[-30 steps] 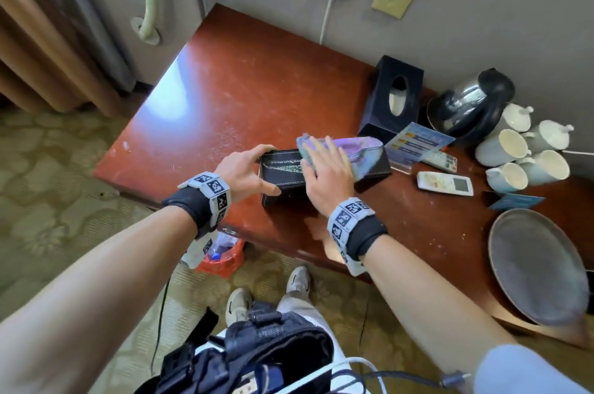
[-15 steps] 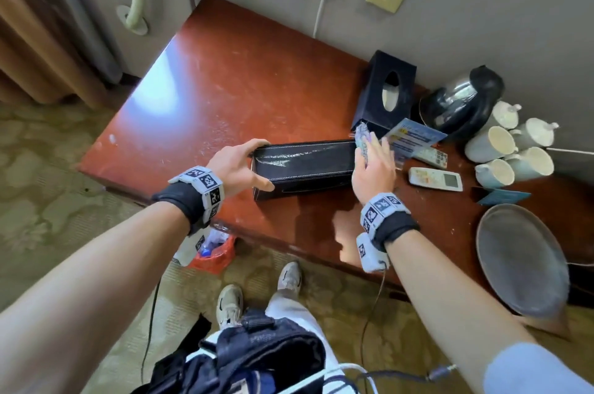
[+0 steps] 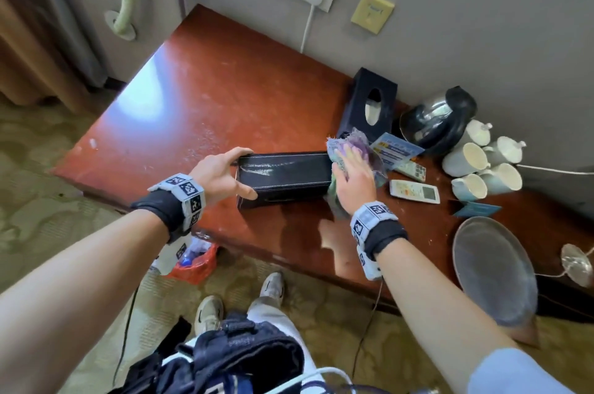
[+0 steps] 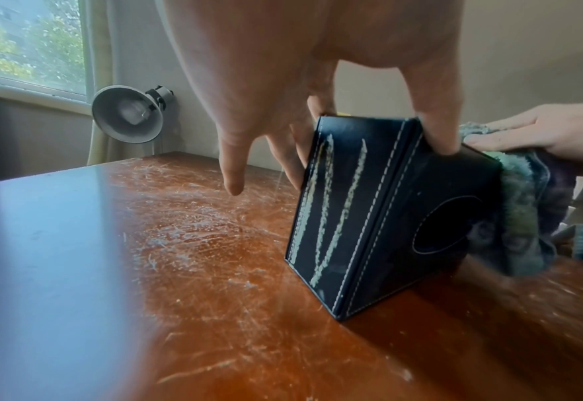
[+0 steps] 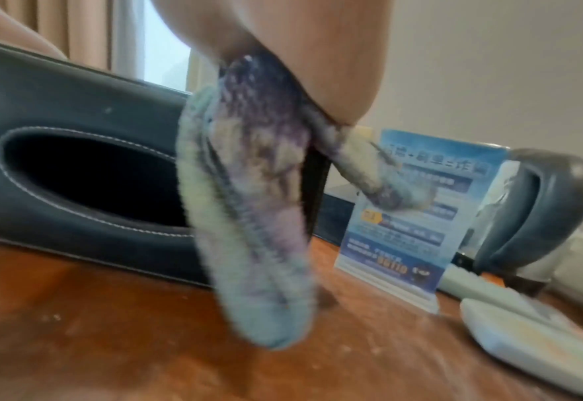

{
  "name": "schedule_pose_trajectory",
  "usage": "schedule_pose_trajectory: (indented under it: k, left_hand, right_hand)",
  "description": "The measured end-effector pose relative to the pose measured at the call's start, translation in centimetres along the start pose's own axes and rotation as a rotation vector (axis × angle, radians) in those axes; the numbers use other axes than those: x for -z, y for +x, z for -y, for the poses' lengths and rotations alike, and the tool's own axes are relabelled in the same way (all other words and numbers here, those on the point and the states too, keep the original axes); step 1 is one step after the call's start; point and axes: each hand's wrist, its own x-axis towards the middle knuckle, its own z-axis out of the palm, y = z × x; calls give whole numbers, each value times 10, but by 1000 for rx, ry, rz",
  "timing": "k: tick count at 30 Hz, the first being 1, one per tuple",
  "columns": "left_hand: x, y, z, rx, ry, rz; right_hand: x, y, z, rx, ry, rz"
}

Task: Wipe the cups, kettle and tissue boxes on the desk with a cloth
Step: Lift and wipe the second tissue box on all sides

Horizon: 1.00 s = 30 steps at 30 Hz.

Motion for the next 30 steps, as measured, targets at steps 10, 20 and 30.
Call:
schedule_pose_trajectory:
  k: [10,20,30]
  left_hand:
    - [-6,-4,12,4,-147,-41]
    - [-5,-7,16,-4,-207,-16]
    - [-3,-5,16,-16,-128,-15]
  right_hand:
    - [-52,-24,104,439,48,323]
    - [-35,-12,94,372,-41,412]
    - [0,0,60,285,-106,452]
